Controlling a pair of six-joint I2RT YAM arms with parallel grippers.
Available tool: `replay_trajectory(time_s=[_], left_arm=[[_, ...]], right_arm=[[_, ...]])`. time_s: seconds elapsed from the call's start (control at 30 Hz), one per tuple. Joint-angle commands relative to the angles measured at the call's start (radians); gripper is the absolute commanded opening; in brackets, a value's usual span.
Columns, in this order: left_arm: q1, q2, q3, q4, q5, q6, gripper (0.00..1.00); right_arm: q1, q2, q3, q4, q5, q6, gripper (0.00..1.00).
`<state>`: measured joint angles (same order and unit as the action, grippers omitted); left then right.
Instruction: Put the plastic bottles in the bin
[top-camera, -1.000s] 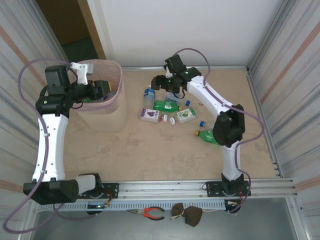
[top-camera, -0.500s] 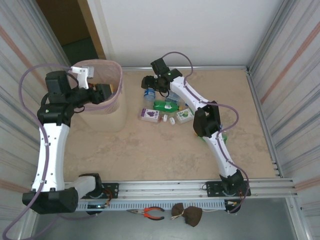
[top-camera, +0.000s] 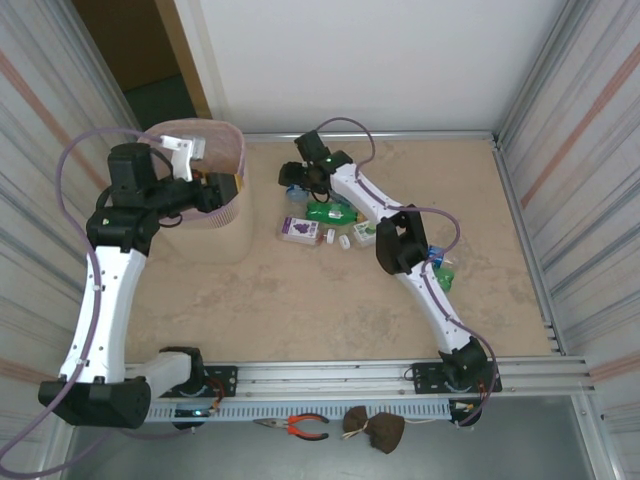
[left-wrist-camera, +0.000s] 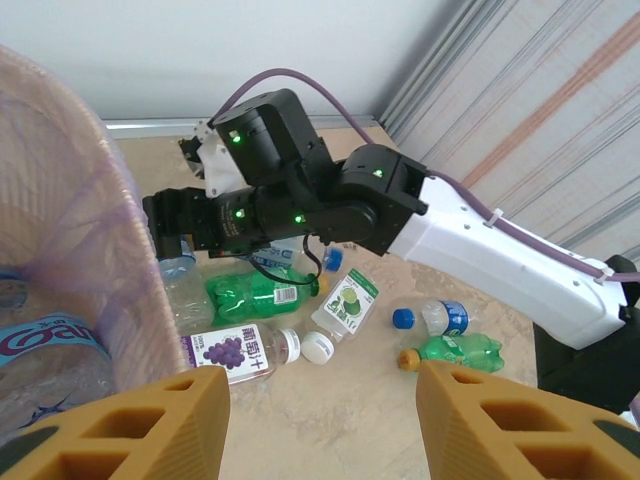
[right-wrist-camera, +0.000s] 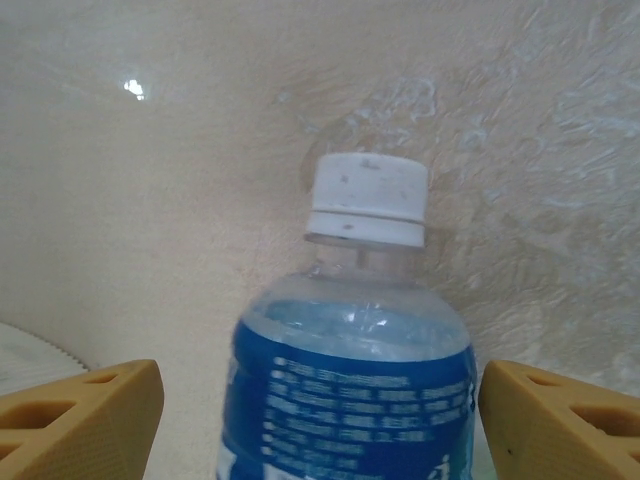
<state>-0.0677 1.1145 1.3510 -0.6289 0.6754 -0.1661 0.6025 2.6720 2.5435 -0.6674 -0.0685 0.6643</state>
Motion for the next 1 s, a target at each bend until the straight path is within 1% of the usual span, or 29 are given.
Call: replay_trajectory(time_s=[0.0, 0.3, 0.47, 0.53, 0.7, 0.83, 0.9, 0.97], left_arm=[[-0.007, -0.033, -0.012, 0.020, -0.015, -0.020, 0.53], [-0.006, -0.058, -0.026, 0.006, -0.020, -0.021, 0.53], [-0.007, -0.065, -0.025, 0.008, -0.019, -0.022, 0.53], [-0.007, -0.070, -0.026, 0.009, -0.017, -0.022, 0.53], [-0.009, -0.082, -0.032, 0.034, 0.005, -0.021, 0.53], [-0.016, -0.096, -0.037, 0.076, 0.030, -0.018, 0.54], [-0.023, -0.103, -0.040, 0.098, 0.040, -0.012, 0.55], [-0.032, -0.112, -0.042, 0.131, 0.056, -0.003, 0.56]], right_arm=[[0.012, 0.040, 0.038, 0.027, -0.001, 0.027, 0.80], [0.020, 0.055, 0.038, 0.035, 0.006, 0.050, 0.74], [0.021, 0.031, 0.038, 0.056, 0.010, 0.059, 0.65], [0.021, 0.012, 0.038, 0.064, 0.014, 0.060, 0.64], [0.020, -0.061, 0.038, 0.068, 0.022, 0.045, 0.64], [0.018, -0.150, 0.021, 0.074, 0.017, 0.018, 0.64], [0.015, -0.209, -0.016, 0.097, -0.013, -0.005, 0.65], [0.010, -0.289, -0.097, 0.149, -0.041, -0.035, 0.66]])
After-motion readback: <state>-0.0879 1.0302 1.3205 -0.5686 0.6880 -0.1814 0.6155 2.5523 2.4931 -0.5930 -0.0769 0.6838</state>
